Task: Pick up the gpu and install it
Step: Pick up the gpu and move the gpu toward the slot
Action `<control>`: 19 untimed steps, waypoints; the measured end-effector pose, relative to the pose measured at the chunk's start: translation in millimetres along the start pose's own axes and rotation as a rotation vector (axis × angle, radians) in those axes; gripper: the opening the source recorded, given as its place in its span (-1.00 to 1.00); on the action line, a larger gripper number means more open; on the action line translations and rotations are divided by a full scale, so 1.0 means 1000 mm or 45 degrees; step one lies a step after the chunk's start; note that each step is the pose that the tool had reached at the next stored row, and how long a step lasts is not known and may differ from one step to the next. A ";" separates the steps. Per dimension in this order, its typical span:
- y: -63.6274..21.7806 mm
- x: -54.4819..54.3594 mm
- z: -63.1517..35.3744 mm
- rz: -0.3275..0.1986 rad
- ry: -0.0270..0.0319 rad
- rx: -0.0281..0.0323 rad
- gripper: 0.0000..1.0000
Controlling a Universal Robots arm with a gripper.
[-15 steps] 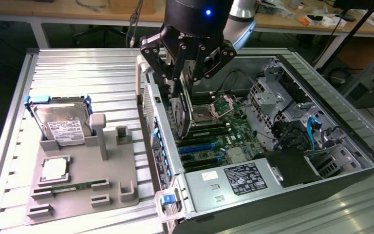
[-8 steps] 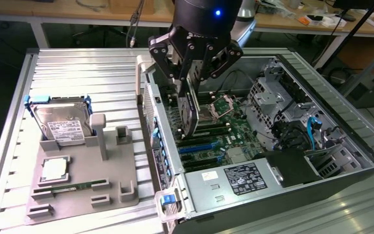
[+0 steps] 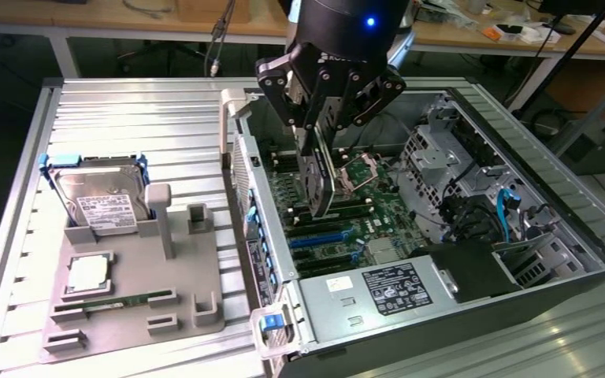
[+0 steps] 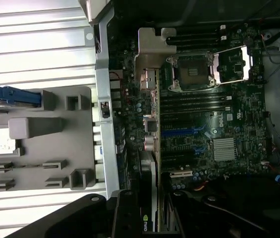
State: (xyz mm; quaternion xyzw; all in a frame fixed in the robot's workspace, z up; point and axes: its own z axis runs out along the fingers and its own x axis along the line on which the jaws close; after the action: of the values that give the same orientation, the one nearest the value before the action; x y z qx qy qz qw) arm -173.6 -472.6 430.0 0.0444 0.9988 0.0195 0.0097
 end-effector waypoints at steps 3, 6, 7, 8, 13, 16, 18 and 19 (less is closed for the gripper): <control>0.0001 0.000 0.0000 0.000 0.0000 0.0000 -0.47; 0.0001 0.000 0.0001 0.000 -0.0001 -0.0001 -0.47; 0.0001 -0.001 0.0000 0.000 0.0000 -0.0001 -0.47; 0.0002 -0.001 0.0001 0.000 -0.0001 -0.0001 -0.47; 0.0004 -0.004 0.0001 0.000 0.0000 -0.0001 -0.47; 0.0005 -0.005 0.0001 0.000 0.0000 0.0000 -0.47; 0.0007 -0.007 0.0002 0.000 -0.0001 -0.0001 -0.47; 0.0007 -0.007 0.0002 0.000 0.0000 0.0000 -0.47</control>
State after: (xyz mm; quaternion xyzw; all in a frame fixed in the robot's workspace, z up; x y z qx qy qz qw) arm -166.1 -472.6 430.0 0.0444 0.9988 0.0195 0.0097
